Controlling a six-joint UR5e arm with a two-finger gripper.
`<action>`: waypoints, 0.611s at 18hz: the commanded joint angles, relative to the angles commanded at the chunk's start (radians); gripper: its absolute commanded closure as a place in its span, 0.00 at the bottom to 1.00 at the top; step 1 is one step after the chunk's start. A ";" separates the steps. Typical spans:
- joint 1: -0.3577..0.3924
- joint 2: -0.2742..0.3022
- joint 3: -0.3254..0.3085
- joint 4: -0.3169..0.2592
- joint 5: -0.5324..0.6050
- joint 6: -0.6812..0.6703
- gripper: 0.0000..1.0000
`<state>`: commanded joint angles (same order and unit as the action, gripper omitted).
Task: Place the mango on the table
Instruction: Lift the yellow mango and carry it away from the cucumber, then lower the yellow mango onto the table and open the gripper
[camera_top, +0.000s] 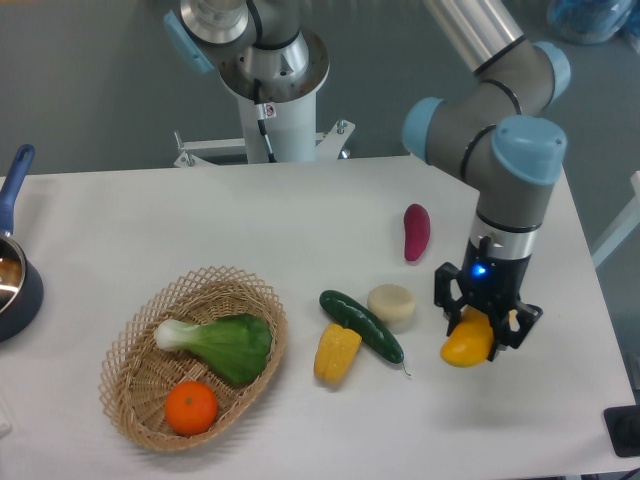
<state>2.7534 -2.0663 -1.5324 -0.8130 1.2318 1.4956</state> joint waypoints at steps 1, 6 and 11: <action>0.009 -0.002 -0.002 0.000 0.000 0.014 0.53; 0.060 -0.021 -0.014 0.002 -0.021 0.113 0.53; 0.103 -0.052 -0.032 0.006 -0.067 0.180 0.53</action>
<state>2.8562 -2.1183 -1.5646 -0.8069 1.1644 1.6751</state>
